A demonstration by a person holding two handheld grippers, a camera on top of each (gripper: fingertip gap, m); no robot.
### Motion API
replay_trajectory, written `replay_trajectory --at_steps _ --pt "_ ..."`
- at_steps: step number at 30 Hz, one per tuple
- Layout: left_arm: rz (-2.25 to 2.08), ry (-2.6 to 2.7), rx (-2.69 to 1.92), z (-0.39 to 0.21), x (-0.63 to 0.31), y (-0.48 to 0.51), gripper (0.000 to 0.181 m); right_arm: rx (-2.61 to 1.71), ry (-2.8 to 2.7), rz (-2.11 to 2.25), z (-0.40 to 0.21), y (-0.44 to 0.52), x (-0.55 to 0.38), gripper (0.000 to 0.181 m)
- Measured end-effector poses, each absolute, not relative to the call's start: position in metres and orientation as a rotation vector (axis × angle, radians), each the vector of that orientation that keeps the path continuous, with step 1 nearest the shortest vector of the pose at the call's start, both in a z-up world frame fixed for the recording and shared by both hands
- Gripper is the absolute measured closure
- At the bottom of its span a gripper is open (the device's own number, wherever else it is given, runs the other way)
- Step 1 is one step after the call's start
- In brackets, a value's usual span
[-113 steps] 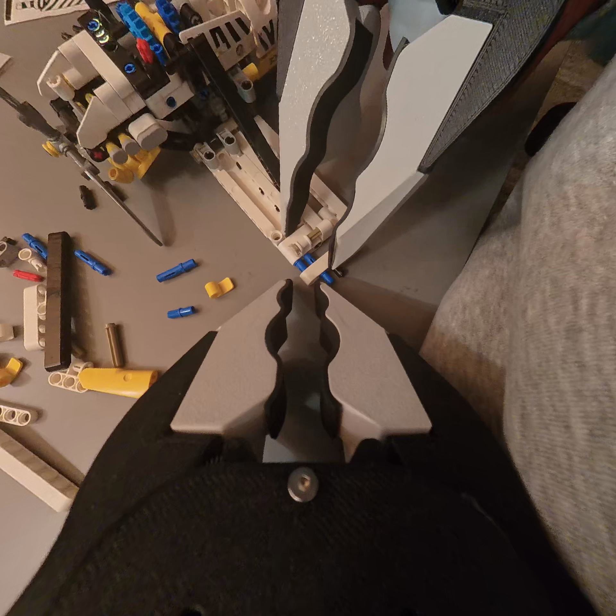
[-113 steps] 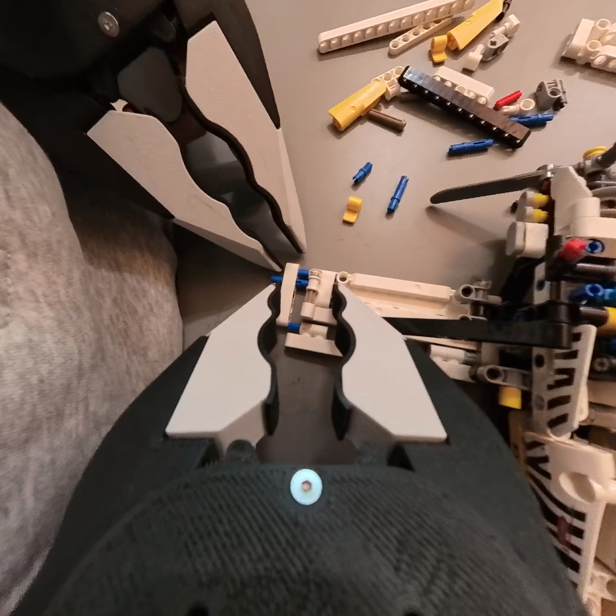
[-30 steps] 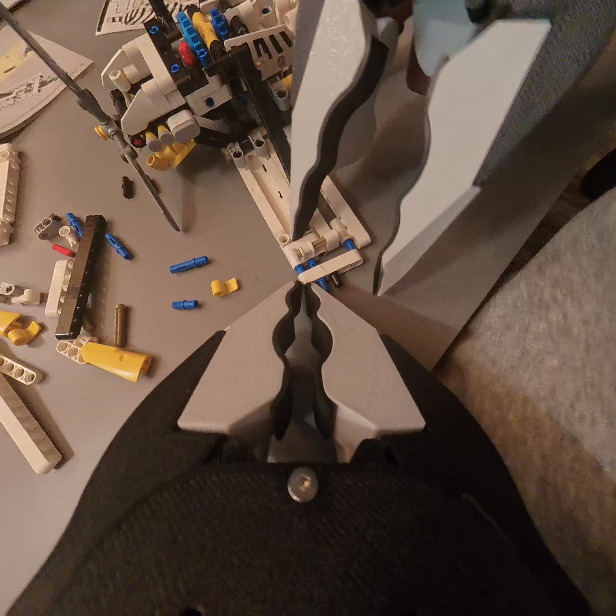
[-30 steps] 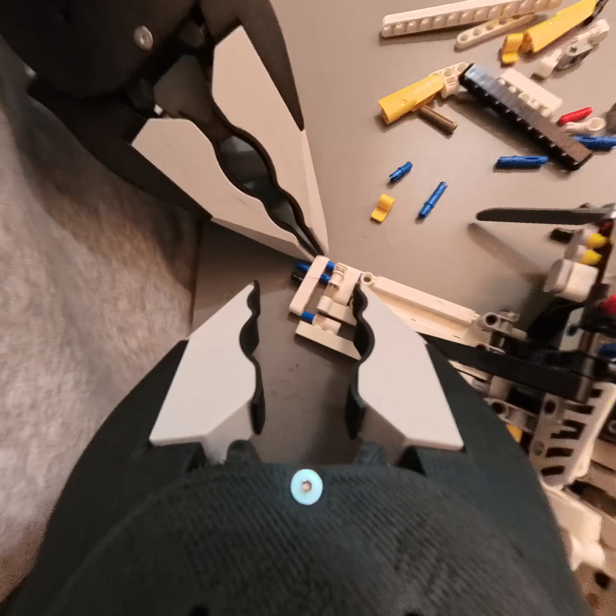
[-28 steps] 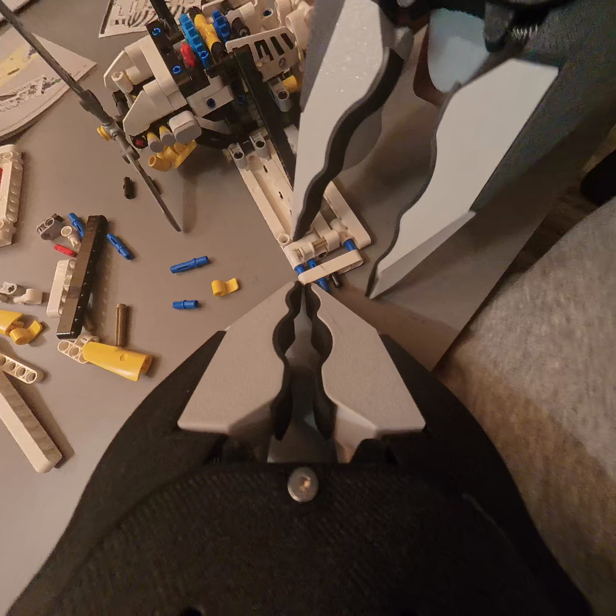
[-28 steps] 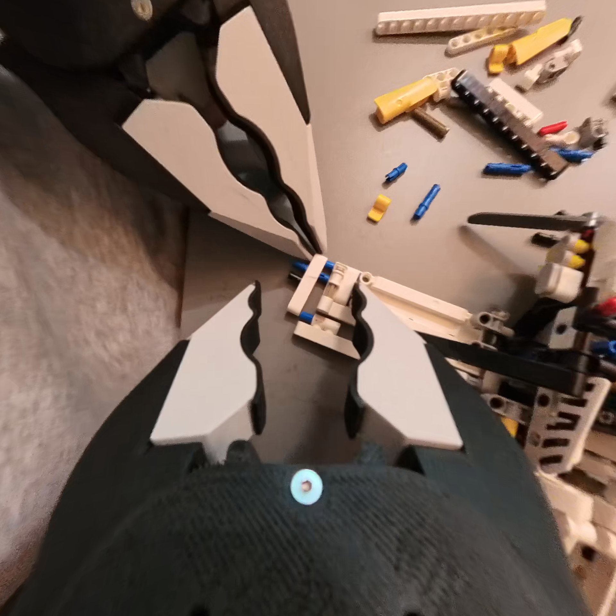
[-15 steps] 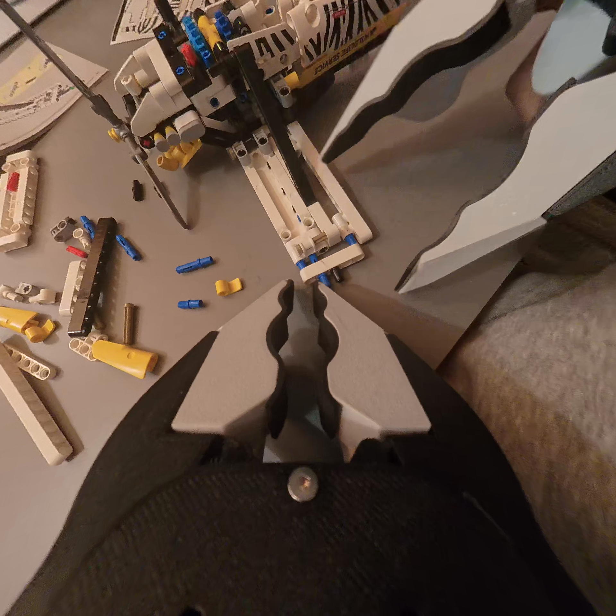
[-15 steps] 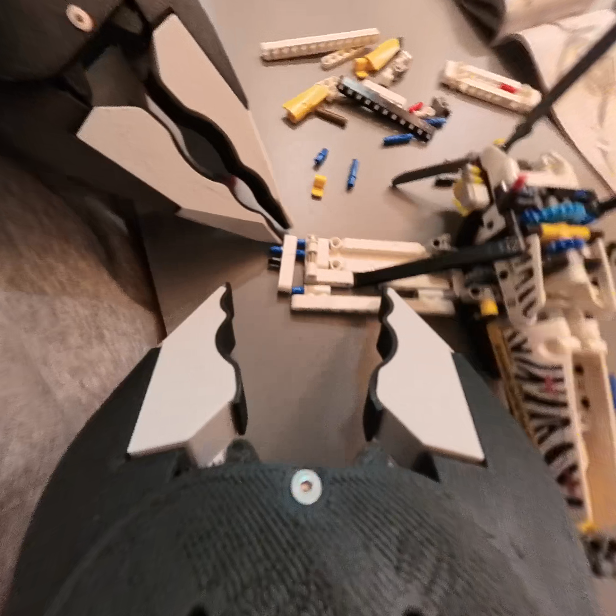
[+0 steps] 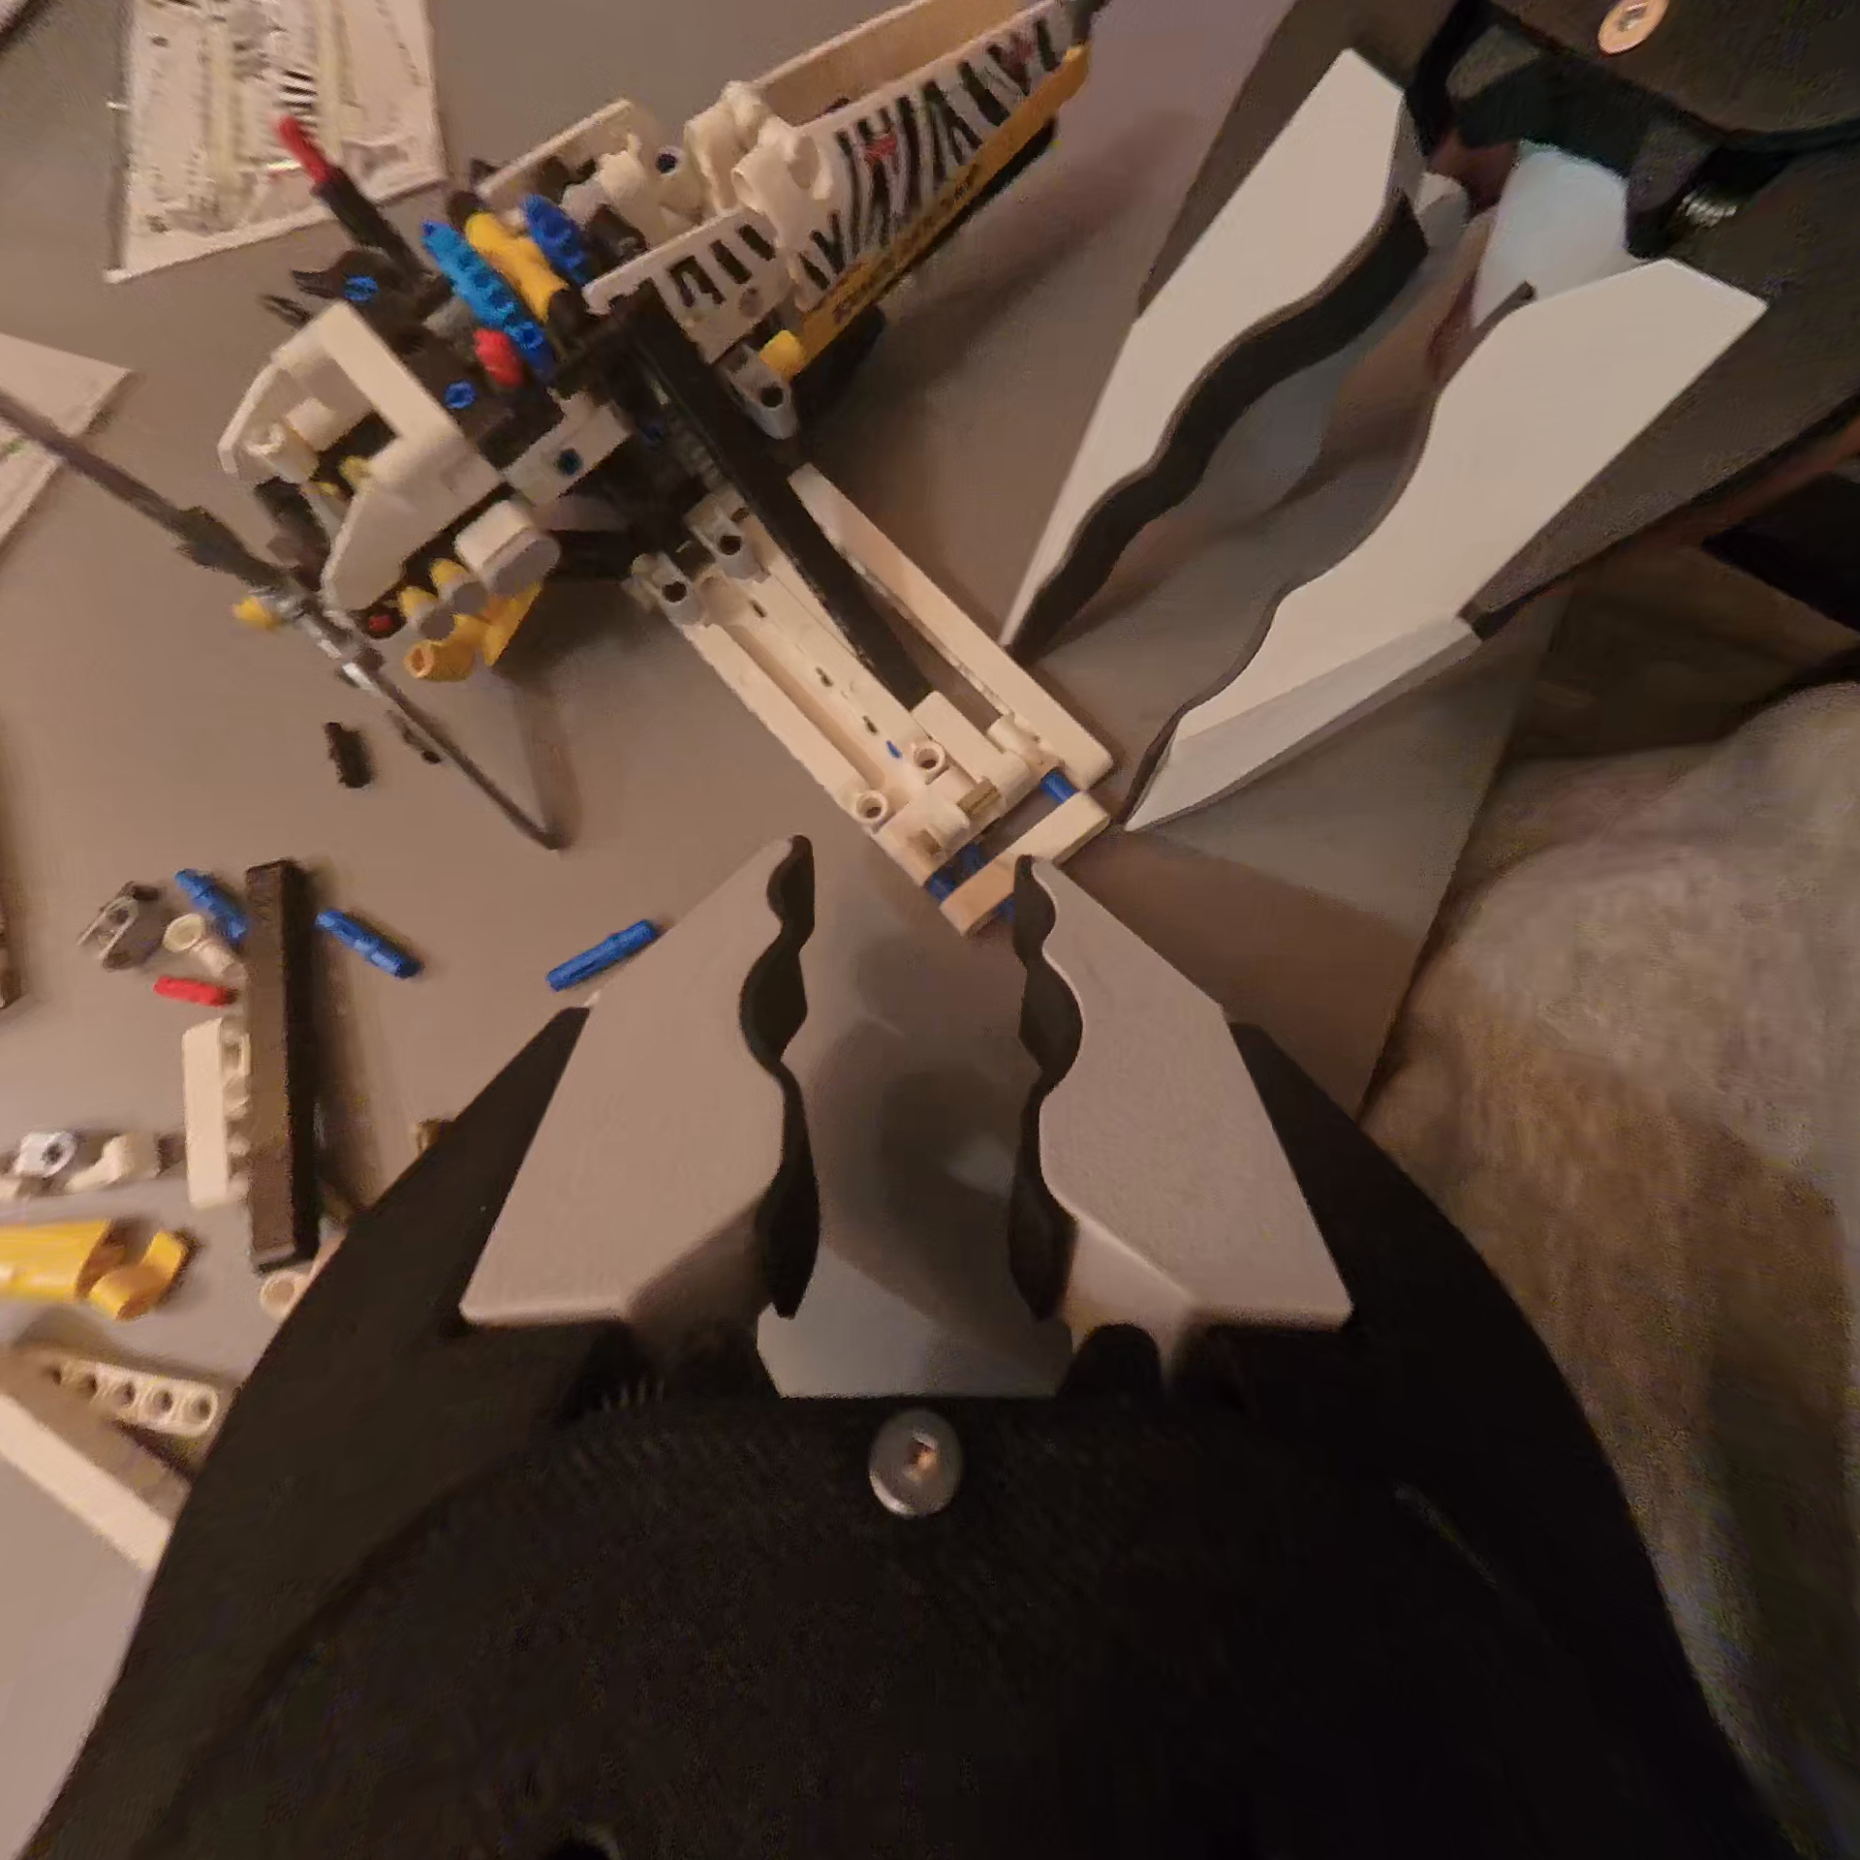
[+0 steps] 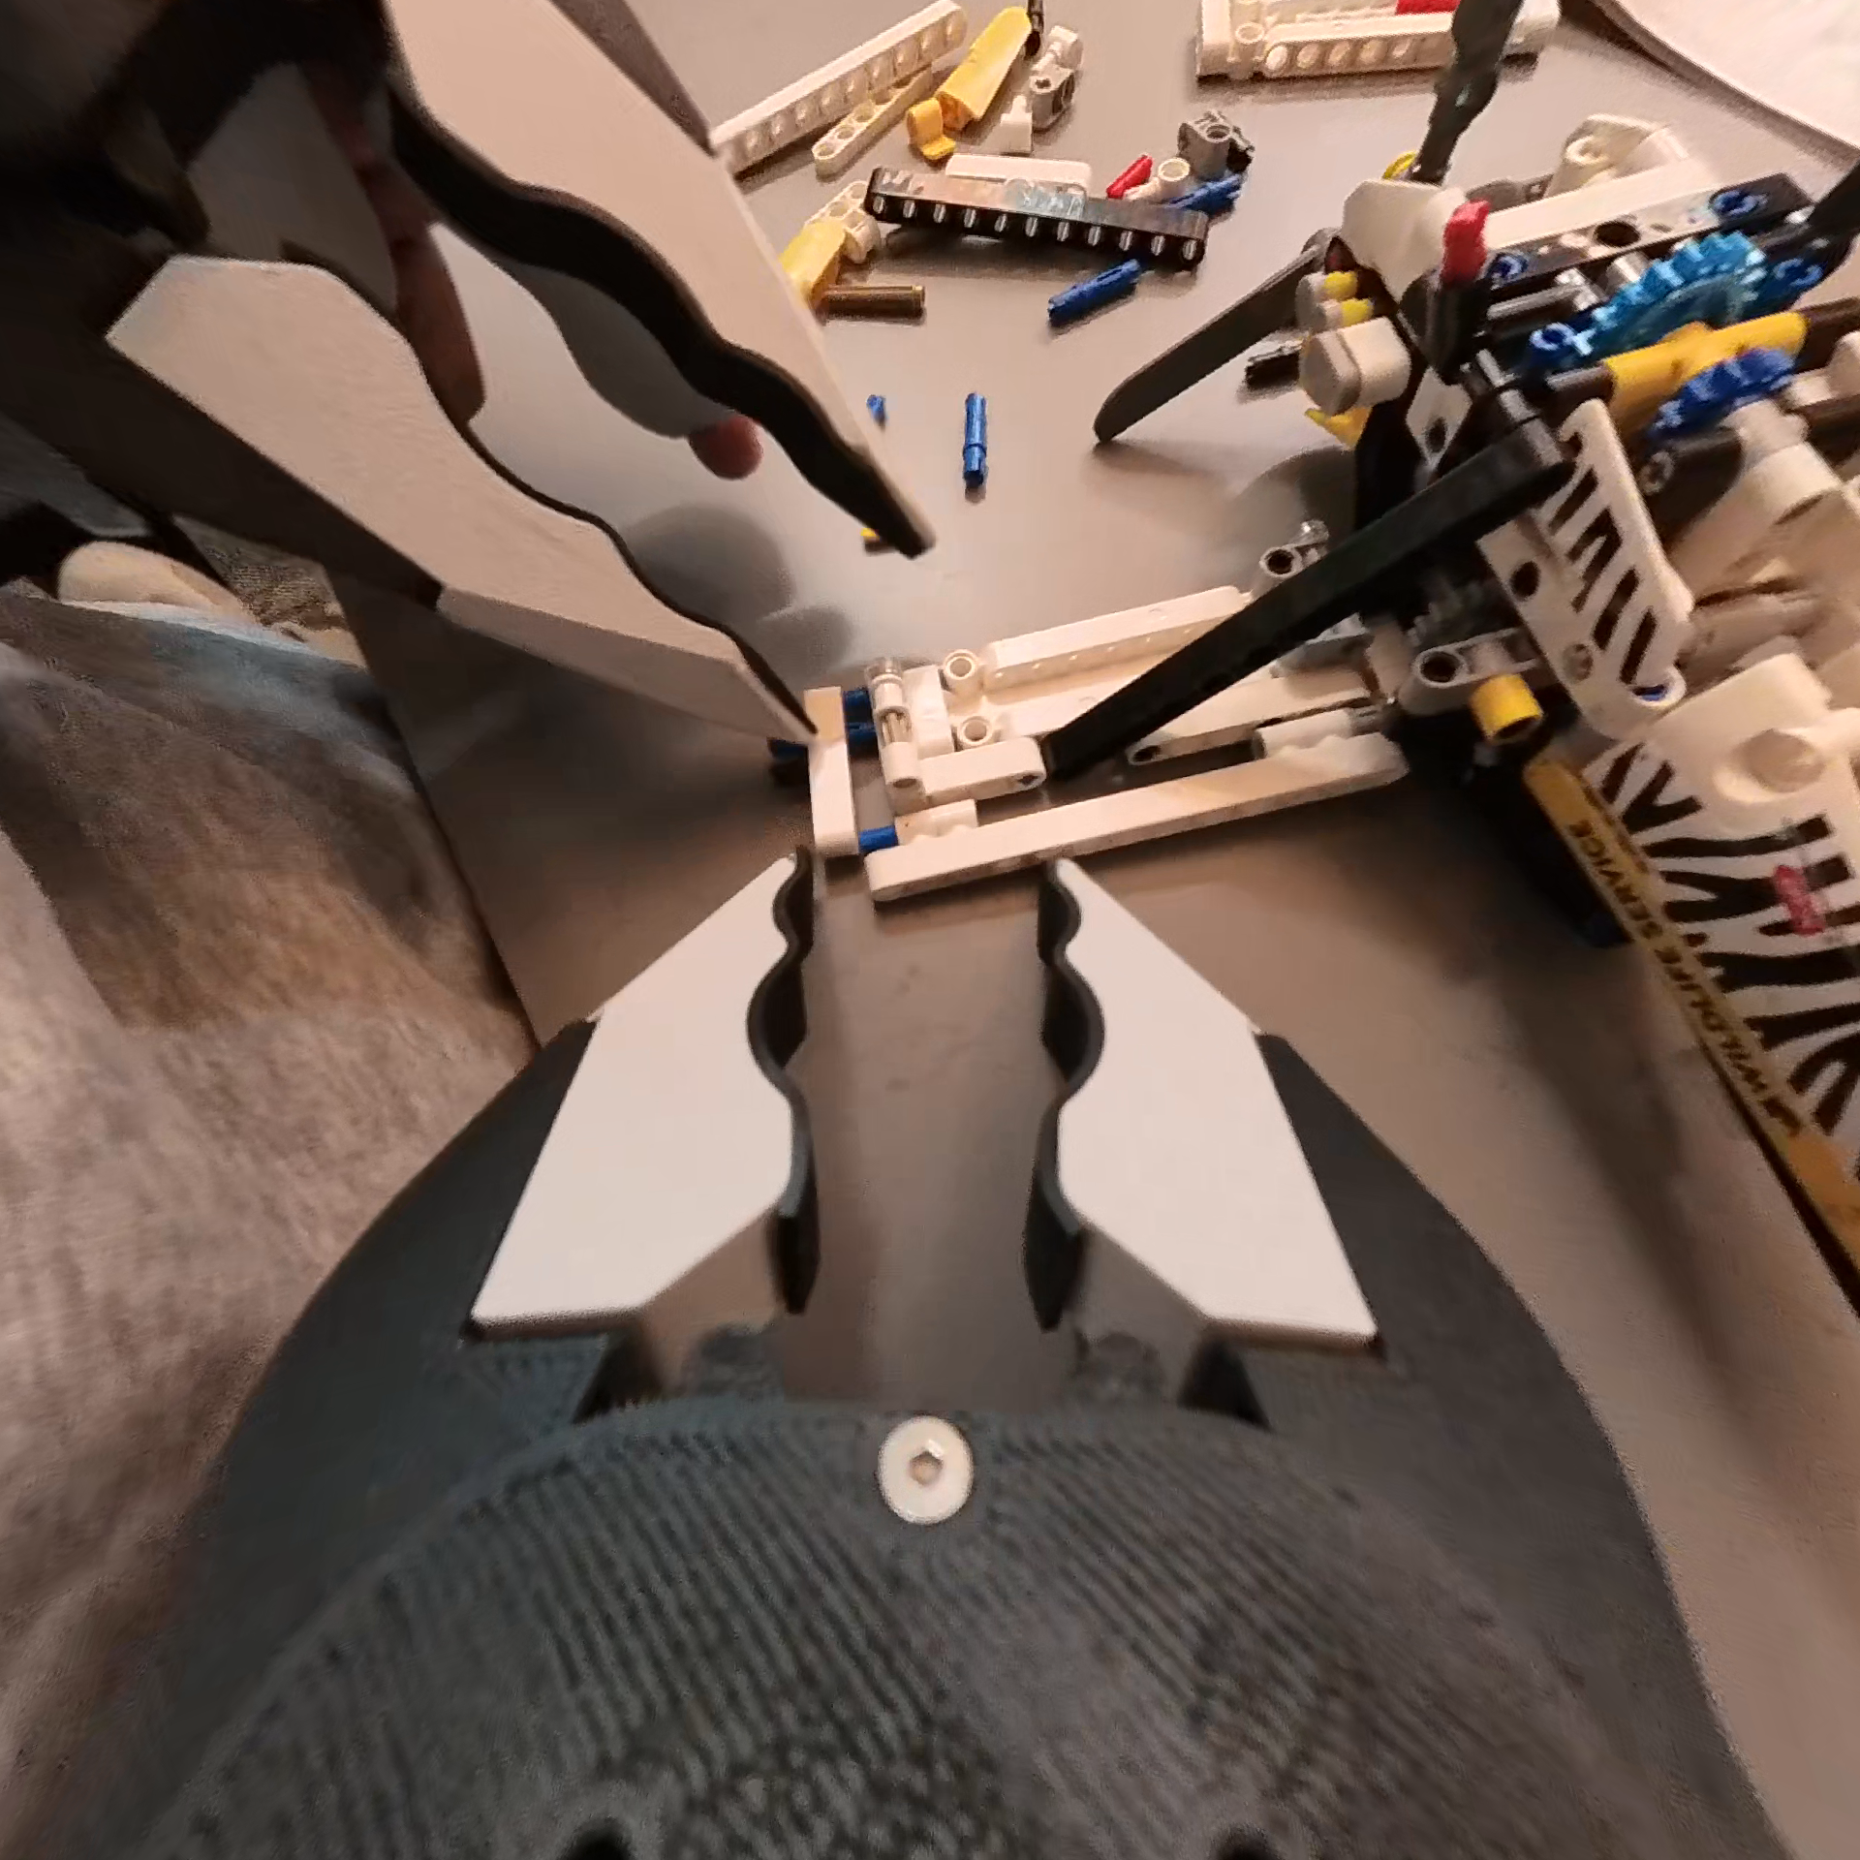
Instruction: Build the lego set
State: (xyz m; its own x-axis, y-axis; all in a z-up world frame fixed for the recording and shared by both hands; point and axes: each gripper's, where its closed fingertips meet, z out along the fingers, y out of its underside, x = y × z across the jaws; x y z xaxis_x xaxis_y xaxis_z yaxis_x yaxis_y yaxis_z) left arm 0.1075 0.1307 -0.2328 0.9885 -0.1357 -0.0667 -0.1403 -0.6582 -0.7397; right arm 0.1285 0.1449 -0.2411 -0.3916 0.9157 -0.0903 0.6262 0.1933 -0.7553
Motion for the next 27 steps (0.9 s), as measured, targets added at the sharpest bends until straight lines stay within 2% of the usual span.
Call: replay_trajectory --at_steps 8,19,22,27 --pt "-0.036 0.311 -2.326 -0.2362 0.1110 0.1345 0.142 -1.470 -2.077 1.043 -0.2410 0.1466 0.1261 0.141" --pt "-0.085 0.288 -2.356 -0.2378 0.1164 0.1358 0.151 -1.509 -2.069 1.081 -0.2404 0.1514 0.1235 0.148" --pt "-0.043 0.290 -2.346 -0.2367 0.1136 0.1359 0.145 -1.524 -2.075 1.118 -0.2396 0.1508 0.1241 0.147" --pt "0.074 0.473 -2.253 -0.2335 0.1200 0.1408 0.118 -1.580 -2.083 1.228 -0.2370 0.1495 0.1252 0.144"
